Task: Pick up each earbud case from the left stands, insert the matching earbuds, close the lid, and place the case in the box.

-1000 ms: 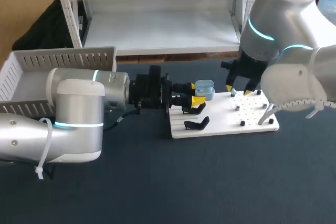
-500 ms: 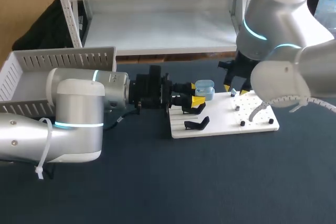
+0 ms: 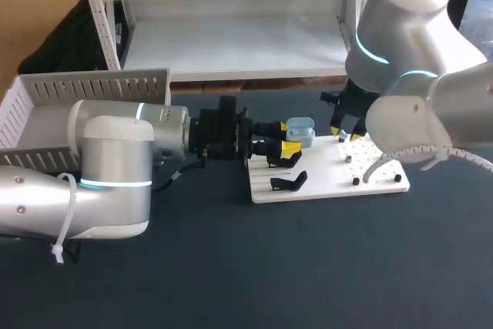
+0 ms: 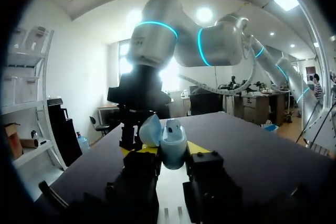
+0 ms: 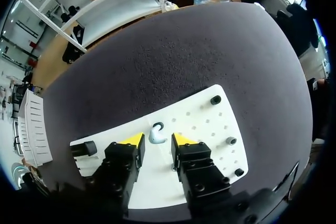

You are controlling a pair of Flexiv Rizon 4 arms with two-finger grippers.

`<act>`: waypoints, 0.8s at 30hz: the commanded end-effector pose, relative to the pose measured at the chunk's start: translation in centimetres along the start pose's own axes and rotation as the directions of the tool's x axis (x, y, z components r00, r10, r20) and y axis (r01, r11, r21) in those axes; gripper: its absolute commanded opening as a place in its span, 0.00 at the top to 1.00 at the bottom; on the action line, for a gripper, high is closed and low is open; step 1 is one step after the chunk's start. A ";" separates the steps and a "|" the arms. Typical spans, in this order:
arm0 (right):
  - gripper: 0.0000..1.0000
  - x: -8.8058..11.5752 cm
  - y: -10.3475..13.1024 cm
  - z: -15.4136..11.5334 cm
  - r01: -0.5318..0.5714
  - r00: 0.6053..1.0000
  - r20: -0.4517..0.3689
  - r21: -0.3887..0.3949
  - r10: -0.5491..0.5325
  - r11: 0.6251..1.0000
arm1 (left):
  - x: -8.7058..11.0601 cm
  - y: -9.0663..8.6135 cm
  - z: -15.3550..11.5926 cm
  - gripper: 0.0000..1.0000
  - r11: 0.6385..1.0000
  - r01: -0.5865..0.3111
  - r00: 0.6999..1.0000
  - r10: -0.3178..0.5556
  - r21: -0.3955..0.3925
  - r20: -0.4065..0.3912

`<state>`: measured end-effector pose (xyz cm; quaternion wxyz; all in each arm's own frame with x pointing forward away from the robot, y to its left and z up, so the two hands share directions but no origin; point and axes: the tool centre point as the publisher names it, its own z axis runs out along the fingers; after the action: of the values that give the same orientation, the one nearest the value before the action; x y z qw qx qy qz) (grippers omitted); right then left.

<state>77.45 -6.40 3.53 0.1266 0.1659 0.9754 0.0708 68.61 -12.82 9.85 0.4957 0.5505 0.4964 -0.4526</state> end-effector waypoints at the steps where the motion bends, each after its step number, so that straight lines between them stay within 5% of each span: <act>1: 0.69 0.2 0.1 0.2 -0.004 1.000 0.007 0.002 0.004 1.000 | 0.1 -0.2 0.0 1.00 1.000 -0.002 1.000 0.002 -0.007 0.002; 17: 0.76 0.1 0.2 0.7 -0.013 1.000 -0.005 0.018 0.013 1.000 | 0.1 -0.2 0.0 1.00 1.000 -0.002 1.000 0.002 -0.007 0.002; 18: 0.79 0.1 0.2 0.7 -0.013 1.000 -0.006 0.019 0.013 1.000 | 0.1 -0.2 0.0 1.00 1.000 -0.002 1.000 0.002 -0.007 0.002; 20: 1.00 0.0 0.3 0.7 -0.013 1.000 -0.007 0.021 0.013 1.000 | 0.1 -0.2 0.0 1.00 1.000 -0.002 1.000 0.002 -0.007 0.002; 24: 1.00 0.0 0.3 0.8 -0.013 1.000 -0.009 0.025 0.014 1.000 | 0.1 -0.2 0.0 1.00 1.000 -0.002 1.000 0.002 -0.007 0.002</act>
<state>77.55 -6.23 2.90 0.1208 0.1732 0.9755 0.0621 68.61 -12.82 9.85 0.4957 0.5505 0.4964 -0.4526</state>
